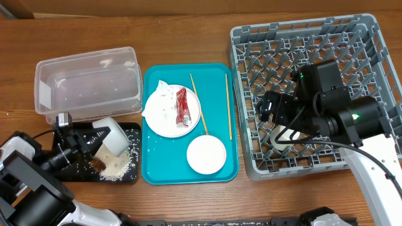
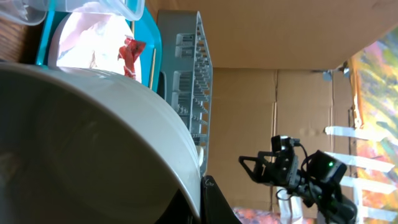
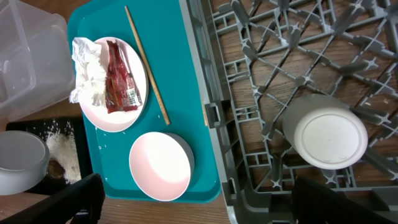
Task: Sort waste into correct bins and load items into the dishwasher
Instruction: 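Tip the rice bowl over the black tray to dump the rice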
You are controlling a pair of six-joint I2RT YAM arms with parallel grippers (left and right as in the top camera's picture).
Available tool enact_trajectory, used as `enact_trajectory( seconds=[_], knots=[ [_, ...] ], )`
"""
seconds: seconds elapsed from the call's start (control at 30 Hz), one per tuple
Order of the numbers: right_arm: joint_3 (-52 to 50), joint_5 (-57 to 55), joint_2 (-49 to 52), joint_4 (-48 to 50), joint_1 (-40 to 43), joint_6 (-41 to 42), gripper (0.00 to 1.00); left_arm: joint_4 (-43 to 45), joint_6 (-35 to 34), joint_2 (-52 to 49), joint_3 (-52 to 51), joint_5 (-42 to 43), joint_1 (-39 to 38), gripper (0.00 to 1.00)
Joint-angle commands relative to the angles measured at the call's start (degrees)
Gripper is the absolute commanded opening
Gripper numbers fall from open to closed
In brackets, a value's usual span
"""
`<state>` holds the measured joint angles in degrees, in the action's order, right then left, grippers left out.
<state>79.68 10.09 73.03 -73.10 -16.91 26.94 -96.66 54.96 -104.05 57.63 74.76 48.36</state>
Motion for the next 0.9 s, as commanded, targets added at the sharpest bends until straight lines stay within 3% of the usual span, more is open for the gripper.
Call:
enact_trajectory(
  seconds=[0.0, 0.07, 0.17, 0.23, 0.27, 0.33, 0.37, 0.57, 0.67, 0.8, 0.87],
  knots=[
    [1.29, -0.11, -0.13, 0.11, -0.24, -0.37, 0.98, -0.15, 4.02, 0.68, 1.09, -0.37, -0.5, 0.04],
    [1.29, -0.11, -0.13, 0.15, -0.24, -0.37, 0.98, 1.86, 4.2, 0.68, 1.09, -0.33, -0.48, 0.04],
    [1.29, -0.11, -0.13, 0.17, -0.24, -0.37, 0.98, 1.33, -1.95, 0.7, 1.09, -1.4, -0.5, 0.04],
    [1.29, -0.11, -0.13, -0.04, -0.24, -0.37, 0.98, 0.07, 7.06, 1.16, 1.11, -0.63, -0.57, 0.04],
    [1.29, -0.11, -0.13, -0.07, -0.24, -0.37, 0.98, 1.51, 8.0, 1.2, 1.11, -1.29, -0.57, 0.04],
    [1.29, -0.13, -0.13, -0.04, -0.24, -0.37, 0.98, 3.69, 0.52, 1.18, 1.05, -2.29, -0.76, 0.04],
    [1.29, -0.13, -0.13, -0.07, -0.24, -0.37, 0.99, 2.73, -0.04, 1.22, 1.07, -2.23, -0.94, 0.04],
    [1.29, -0.13, -0.13, -0.11, -0.24, -0.39, 1.0, 1.53, 5.2, 4.85, 1.62, -2.82, -5.22, 0.04],
    [1.29, -0.13, -0.13, -0.04, -0.24, -0.39, 1.0, 5.22, -4.94, 6.29, 3.02, -5.4, -6.23, 0.04],
    [1.29, -0.15, -0.13, -0.07, -0.24, -0.39, 1.0, 0.5, -2.64, 11.3, 4.92, -7.17, -11.32, 0.04],
    [1.29, -0.13, -0.13, 0.79, -0.24, -0.39, 1.0, 3.3, -12.41, 16.68, 7.06, -10.6, -16.24, 0.04]
  ],
)
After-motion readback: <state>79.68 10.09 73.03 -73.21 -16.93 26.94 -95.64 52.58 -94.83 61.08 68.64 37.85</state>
